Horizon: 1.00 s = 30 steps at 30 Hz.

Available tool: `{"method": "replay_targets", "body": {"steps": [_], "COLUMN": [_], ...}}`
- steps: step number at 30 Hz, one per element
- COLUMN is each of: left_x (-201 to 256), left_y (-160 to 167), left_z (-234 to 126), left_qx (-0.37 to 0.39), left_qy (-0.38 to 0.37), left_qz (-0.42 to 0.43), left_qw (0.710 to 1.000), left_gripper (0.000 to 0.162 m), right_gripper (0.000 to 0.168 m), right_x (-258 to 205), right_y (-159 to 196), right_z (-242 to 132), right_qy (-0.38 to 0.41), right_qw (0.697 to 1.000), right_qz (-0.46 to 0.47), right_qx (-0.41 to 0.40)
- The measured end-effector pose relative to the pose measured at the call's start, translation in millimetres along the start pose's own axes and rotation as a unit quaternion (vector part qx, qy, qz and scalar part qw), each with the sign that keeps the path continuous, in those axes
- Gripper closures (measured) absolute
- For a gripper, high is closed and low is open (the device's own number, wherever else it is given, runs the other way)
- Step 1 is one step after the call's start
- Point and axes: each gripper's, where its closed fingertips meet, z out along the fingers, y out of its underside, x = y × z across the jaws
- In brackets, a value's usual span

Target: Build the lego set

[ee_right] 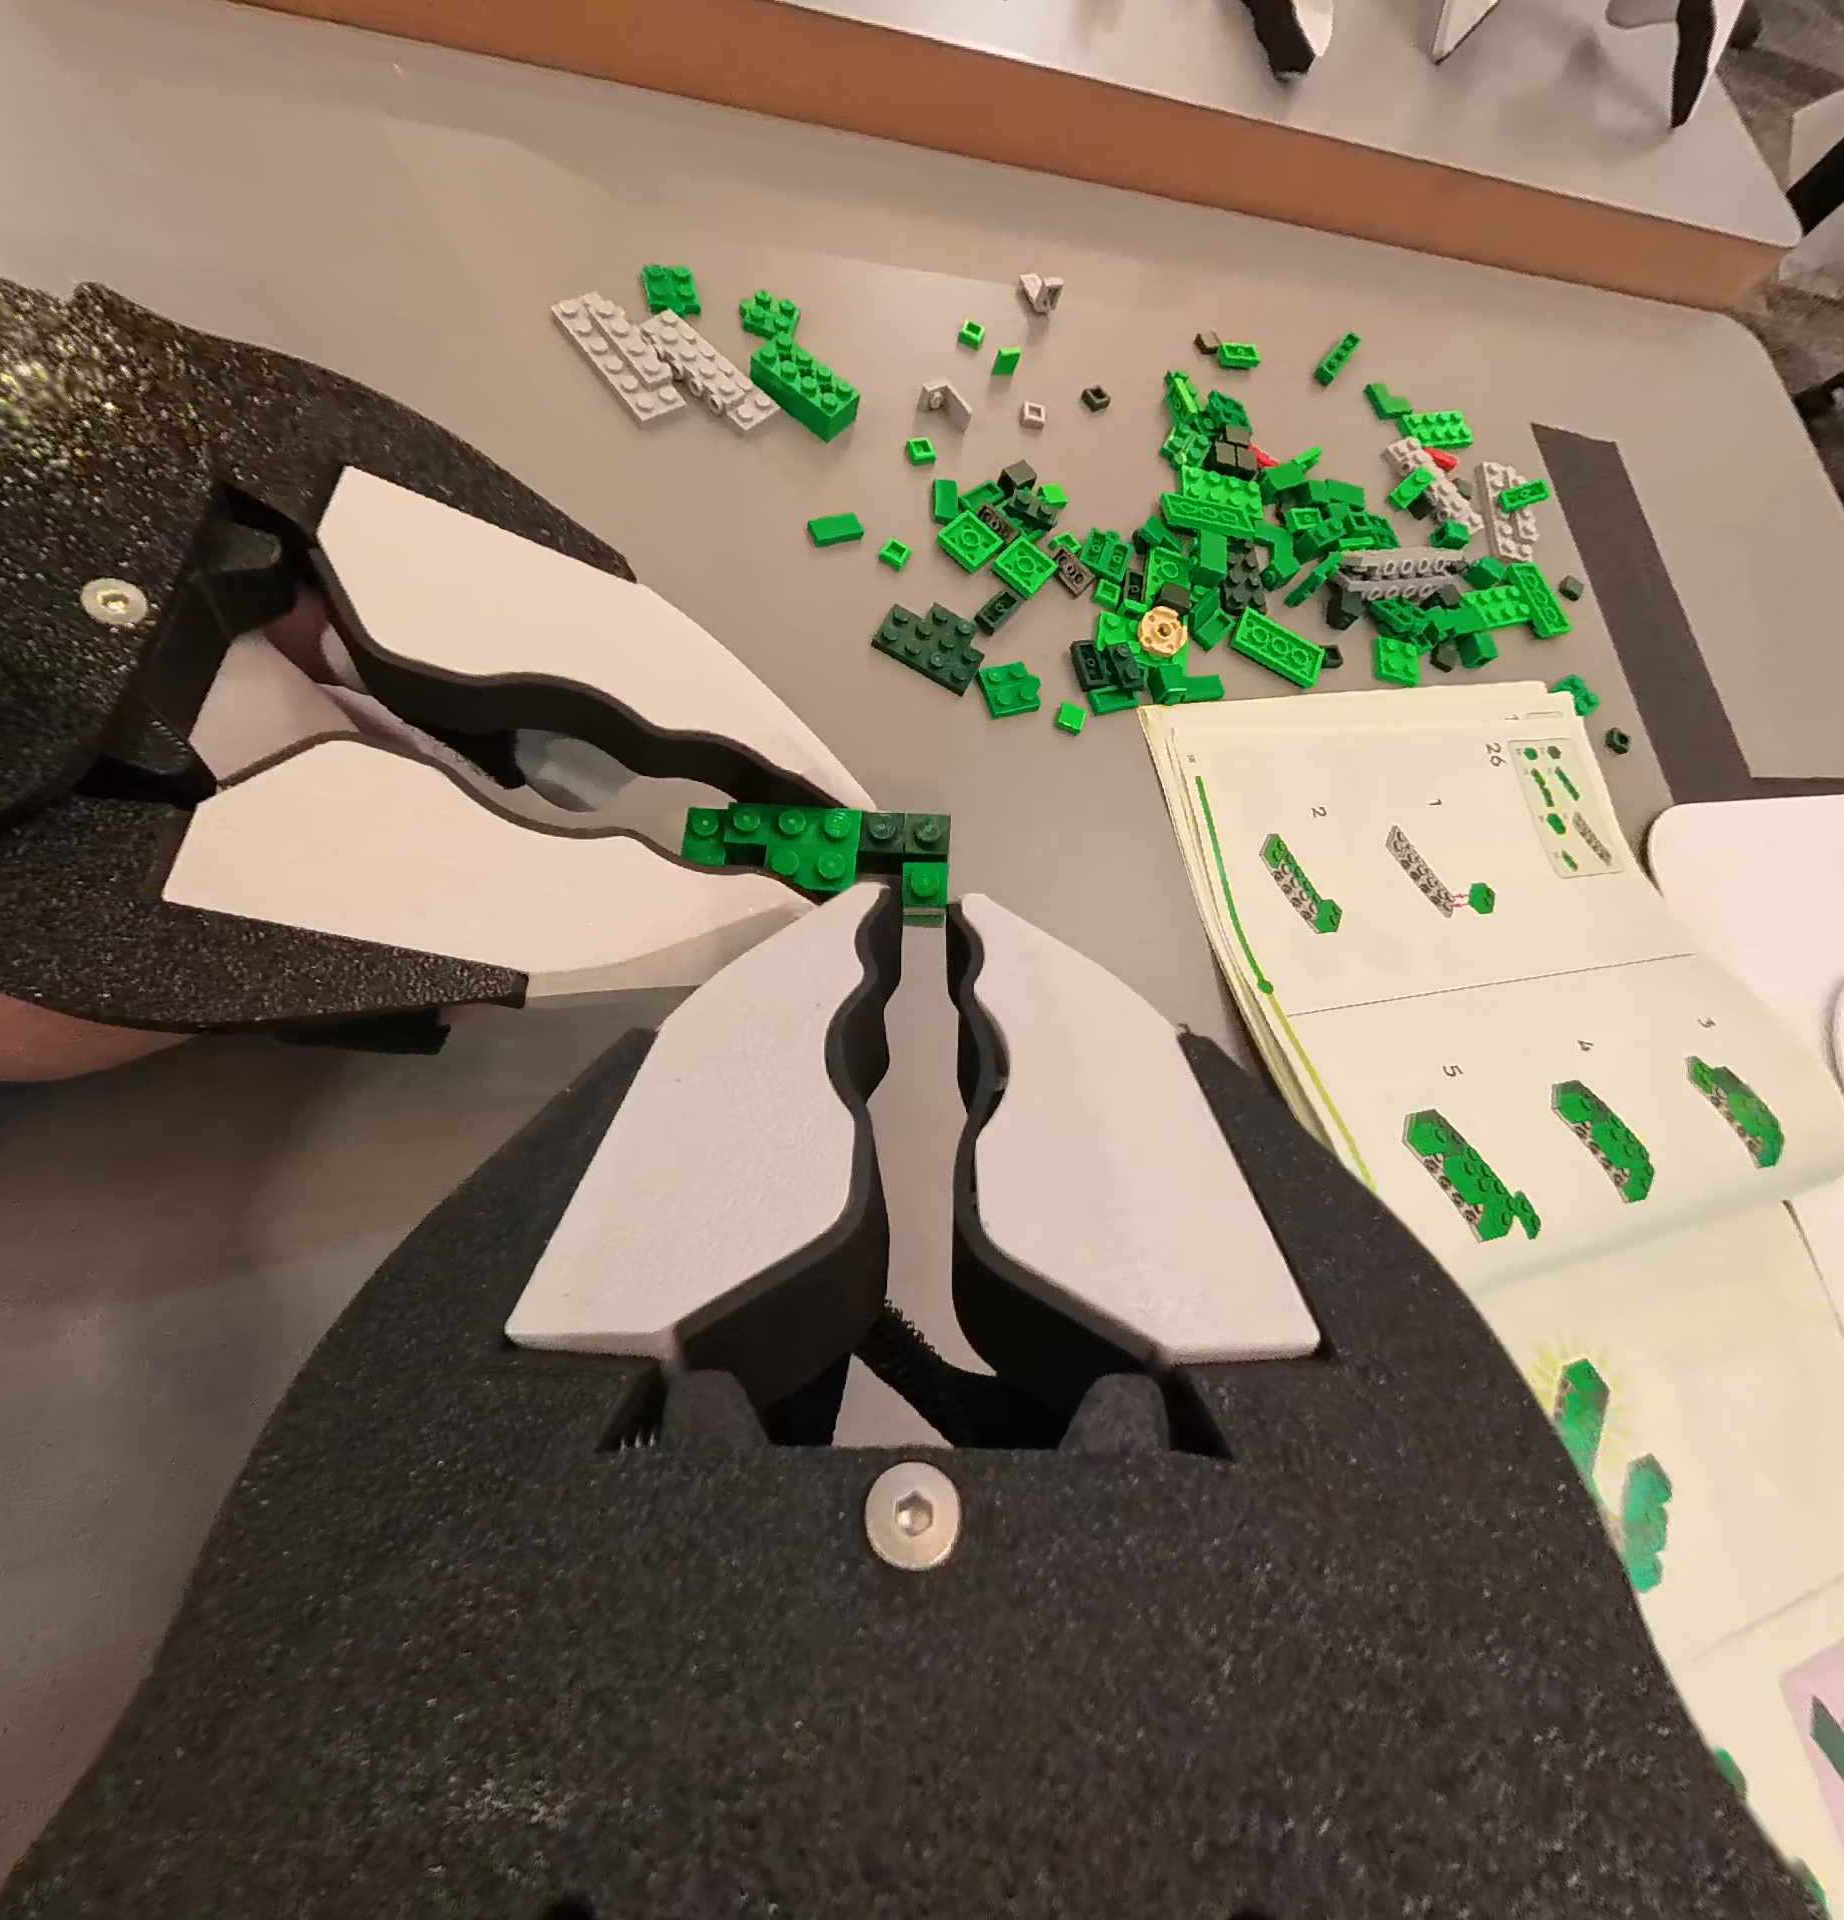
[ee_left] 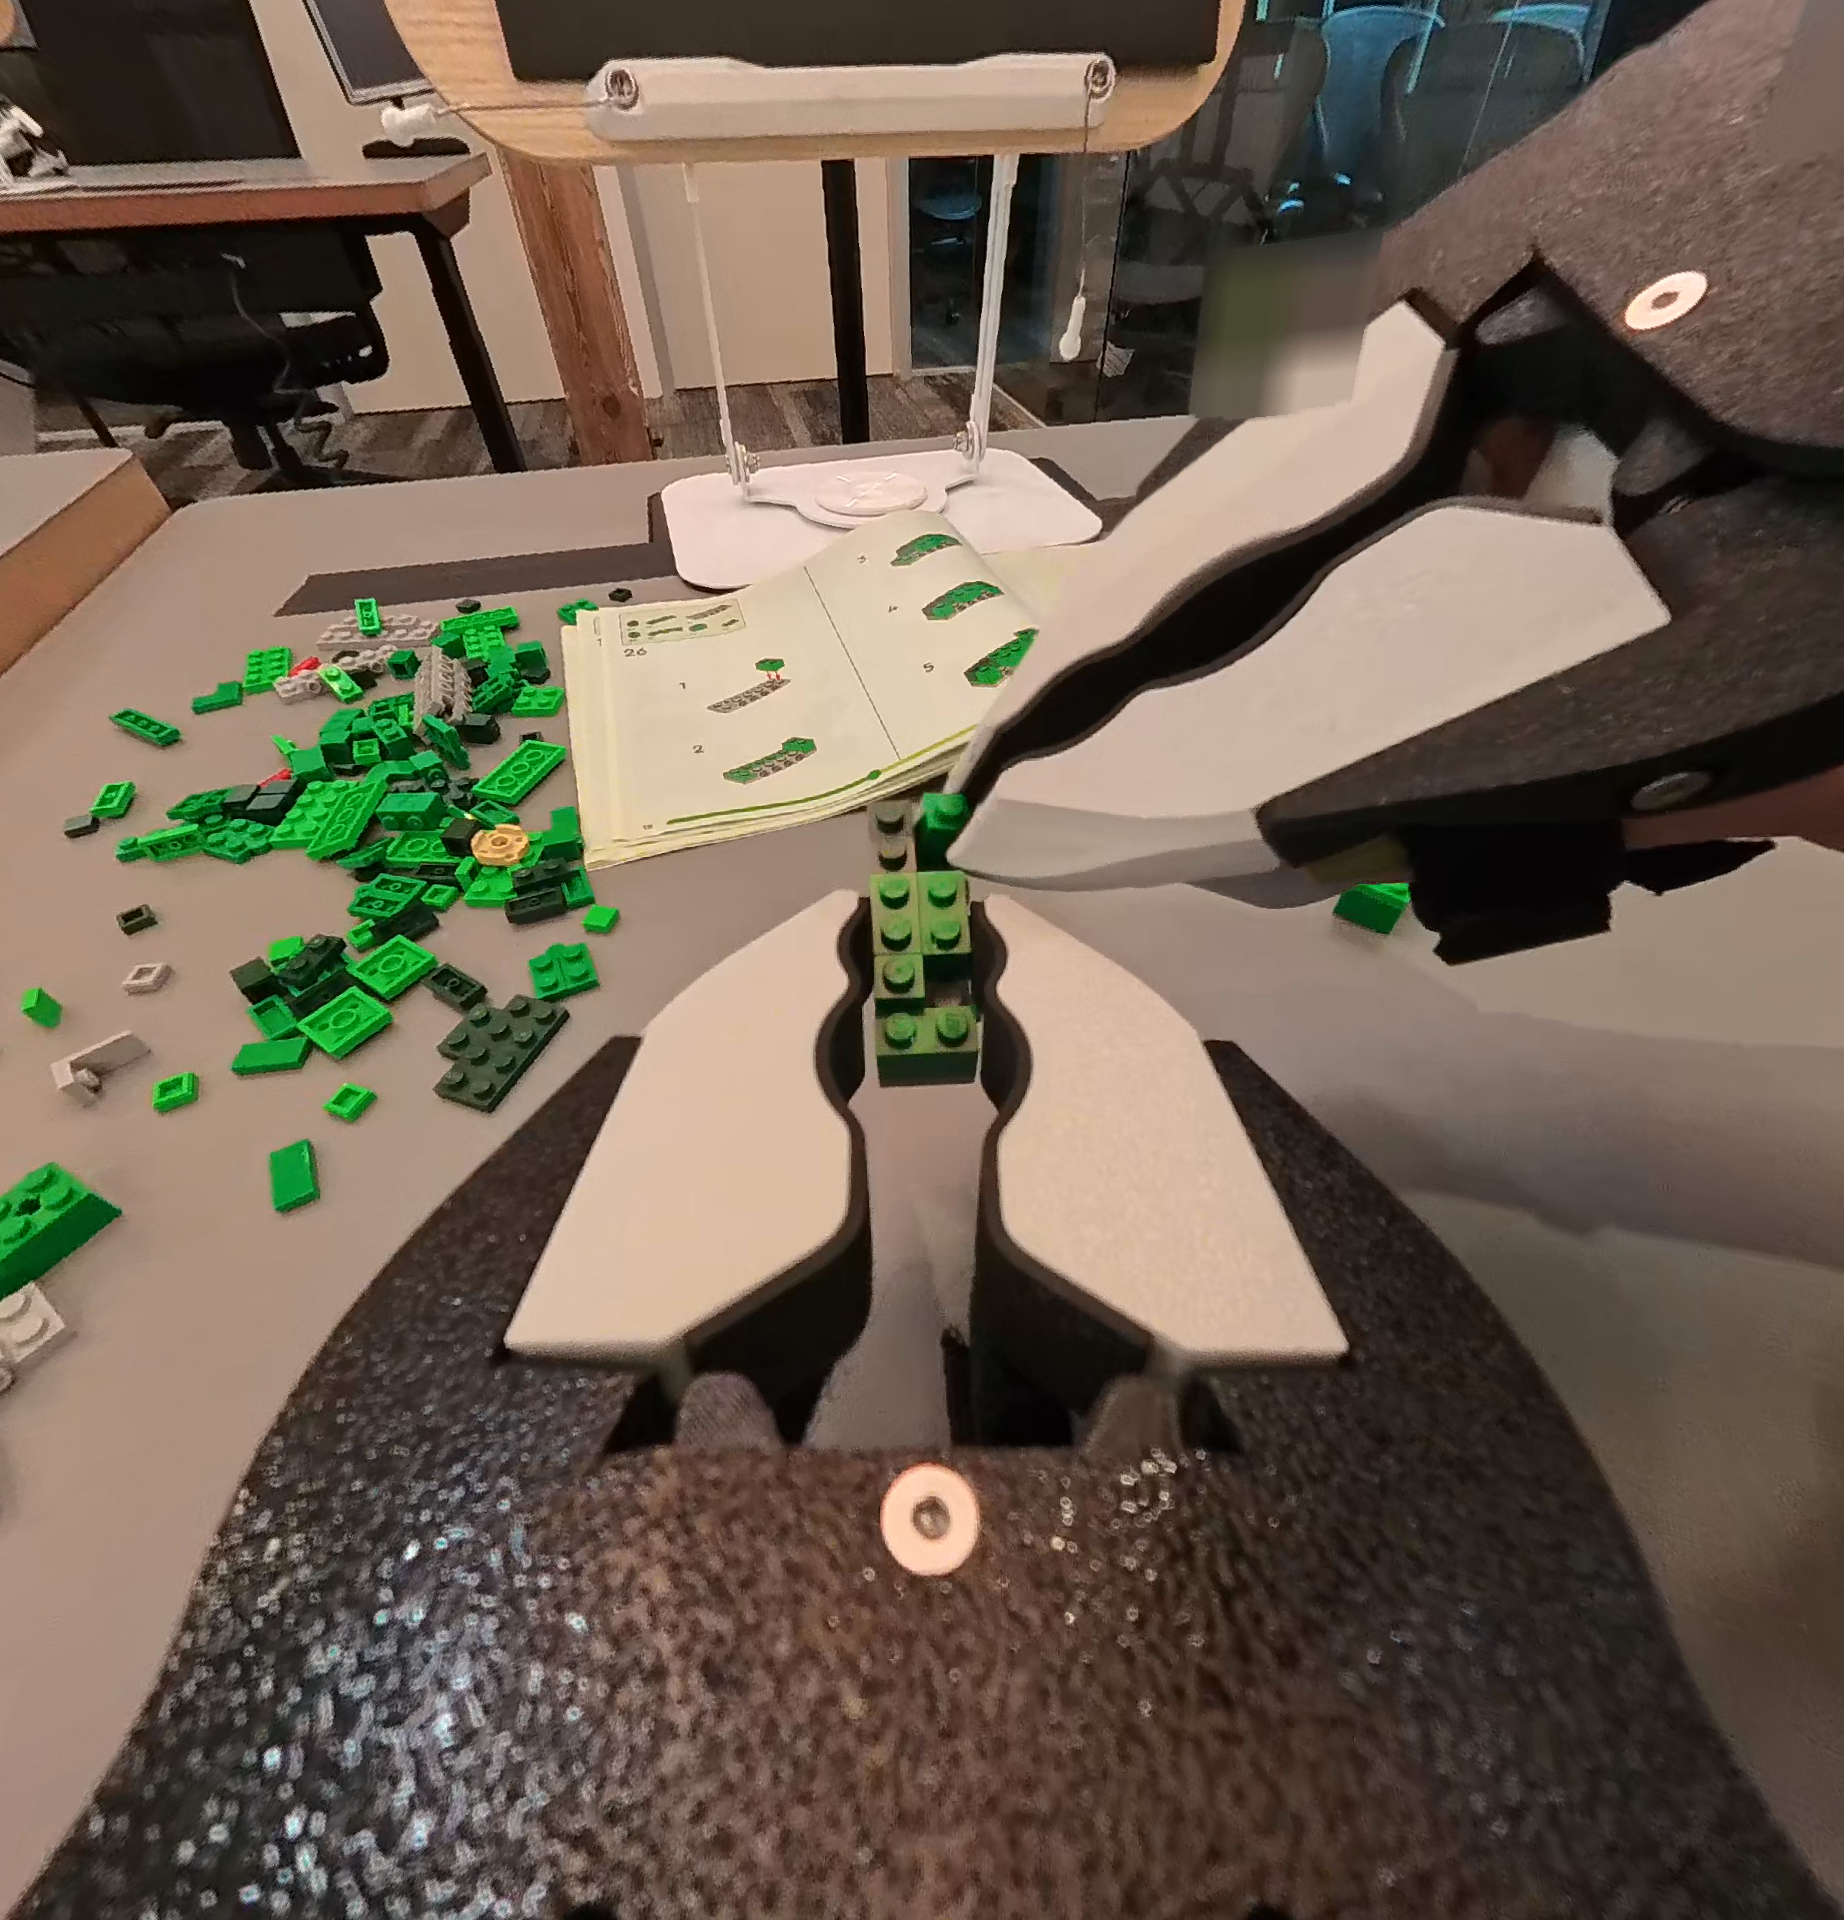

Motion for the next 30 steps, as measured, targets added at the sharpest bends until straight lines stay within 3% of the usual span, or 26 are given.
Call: {"method": "replay_targets", "body": {"steps": [30], "left_x": [9.2], "left_y": [20.2], "left_z": [11.3], "left_qx": [-0.082], "left_qy": [0.021], "left_qz": [0.02], "left_qw": [0.996], "left_gripper": [0.145], "right_gripper": [0.161], "right_x": [0.8], "right_y": [24.6], "right_z": [7.6], "right_qy": [-0.016], "right_qw": [0.997], "right_qz": [0.067], "right_qx": [-0.042]}}
